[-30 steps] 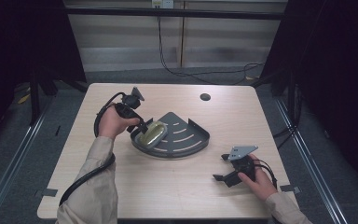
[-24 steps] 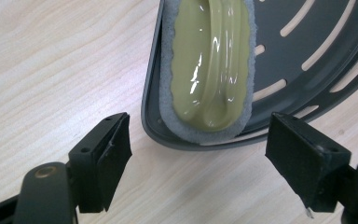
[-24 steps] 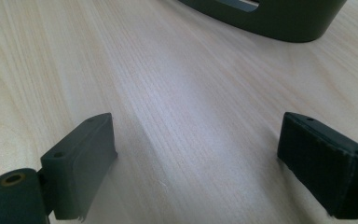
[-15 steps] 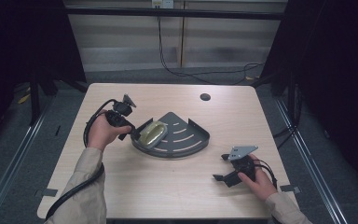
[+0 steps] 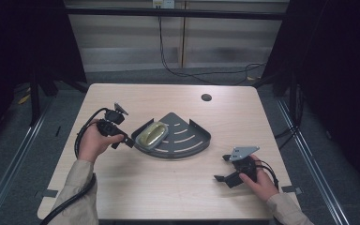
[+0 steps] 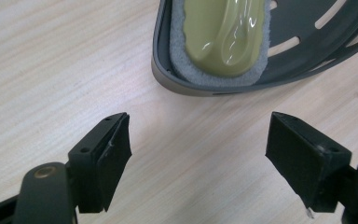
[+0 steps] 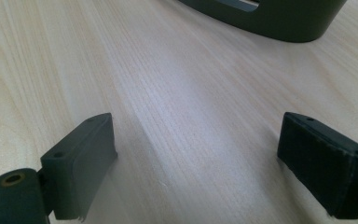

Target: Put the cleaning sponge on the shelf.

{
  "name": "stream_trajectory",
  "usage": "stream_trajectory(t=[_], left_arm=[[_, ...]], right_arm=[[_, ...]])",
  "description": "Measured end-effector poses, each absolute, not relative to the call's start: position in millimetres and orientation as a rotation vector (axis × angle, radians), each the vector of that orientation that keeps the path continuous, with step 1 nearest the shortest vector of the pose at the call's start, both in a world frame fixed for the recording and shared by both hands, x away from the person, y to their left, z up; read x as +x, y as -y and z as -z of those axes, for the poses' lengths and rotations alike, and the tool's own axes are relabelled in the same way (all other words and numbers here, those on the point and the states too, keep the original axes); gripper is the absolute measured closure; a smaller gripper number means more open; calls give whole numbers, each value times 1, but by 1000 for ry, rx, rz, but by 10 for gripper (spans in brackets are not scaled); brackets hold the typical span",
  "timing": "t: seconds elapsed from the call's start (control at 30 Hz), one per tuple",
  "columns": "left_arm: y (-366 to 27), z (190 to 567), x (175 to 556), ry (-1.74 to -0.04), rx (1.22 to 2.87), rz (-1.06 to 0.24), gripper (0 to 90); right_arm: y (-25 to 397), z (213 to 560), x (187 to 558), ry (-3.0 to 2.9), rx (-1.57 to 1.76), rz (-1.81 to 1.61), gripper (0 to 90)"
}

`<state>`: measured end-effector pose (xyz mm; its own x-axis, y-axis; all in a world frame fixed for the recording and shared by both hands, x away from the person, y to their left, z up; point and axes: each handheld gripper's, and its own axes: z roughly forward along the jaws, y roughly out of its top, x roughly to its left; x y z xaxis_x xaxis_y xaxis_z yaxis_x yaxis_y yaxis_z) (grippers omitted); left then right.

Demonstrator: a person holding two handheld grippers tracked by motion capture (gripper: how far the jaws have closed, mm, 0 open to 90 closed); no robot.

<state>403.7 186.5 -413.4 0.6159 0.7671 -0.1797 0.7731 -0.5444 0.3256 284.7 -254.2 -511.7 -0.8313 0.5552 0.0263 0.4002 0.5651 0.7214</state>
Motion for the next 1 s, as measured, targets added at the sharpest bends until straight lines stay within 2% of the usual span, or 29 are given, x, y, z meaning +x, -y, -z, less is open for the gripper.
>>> stream_trajectory(t=[1.0], left_arm=[[-212,454,371,-1189,2457,7,198]], right_arm=[[254,512,285,-2594,802,-1118,106]])
